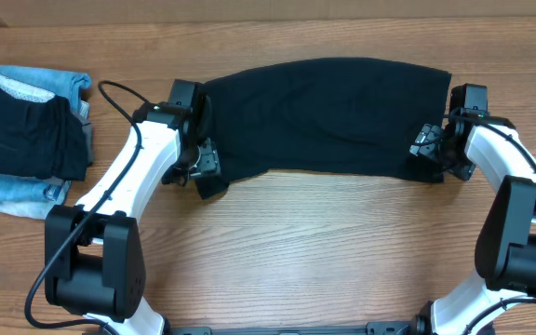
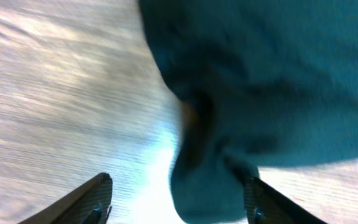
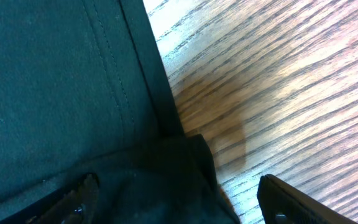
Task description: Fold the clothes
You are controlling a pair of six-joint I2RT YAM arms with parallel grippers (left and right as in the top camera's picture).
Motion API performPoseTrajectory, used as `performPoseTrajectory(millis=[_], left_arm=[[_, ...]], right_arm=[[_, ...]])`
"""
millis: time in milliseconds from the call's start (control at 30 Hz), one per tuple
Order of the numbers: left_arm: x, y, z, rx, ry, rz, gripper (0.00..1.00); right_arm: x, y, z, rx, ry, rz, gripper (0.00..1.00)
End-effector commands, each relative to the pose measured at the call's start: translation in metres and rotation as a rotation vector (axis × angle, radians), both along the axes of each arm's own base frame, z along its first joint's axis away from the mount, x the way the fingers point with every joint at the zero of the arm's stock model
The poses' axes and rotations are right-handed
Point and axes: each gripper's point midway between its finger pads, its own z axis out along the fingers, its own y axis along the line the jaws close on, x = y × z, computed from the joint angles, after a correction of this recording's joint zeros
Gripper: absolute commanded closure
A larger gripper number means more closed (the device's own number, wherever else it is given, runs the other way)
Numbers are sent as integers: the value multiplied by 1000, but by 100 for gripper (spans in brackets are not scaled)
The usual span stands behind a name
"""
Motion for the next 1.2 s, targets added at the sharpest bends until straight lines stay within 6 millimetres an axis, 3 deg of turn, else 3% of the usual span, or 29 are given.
performPoseTrajectory(millis=[0, 100, 333, 433, 633, 867, 1000, 1167], left_arm=[[-9, -20, 4, -137, 50, 6, 35], [-20, -25, -6, -168, 84, 4, 47], [-25, -19, -30, -143, 72, 5, 44], [-21, -7, -30, -76, 54, -7, 40], [-5, -11, -7, -72, 14, -151, 33], [-9, -10, -25, -63, 14, -252, 45], [-8, -6, -27, -51, 6, -245, 37], [-8, -5, -27, -52, 8, -209, 38]], right_arm=[[-2, -1, -1, 1, 5, -2, 14], [-2, -1, -1, 1, 8, -3, 14], [-3, 0, -2, 2, 12, -2, 14], [-3, -1, -2, 2, 12, -2, 14], [-3, -1, -2, 2, 12, -3, 13], [-5, 0, -2, 3, 20, -3, 13], [-5, 0, -2, 3, 20, -2, 13], [-5, 0, -2, 3, 20, -3, 13]])
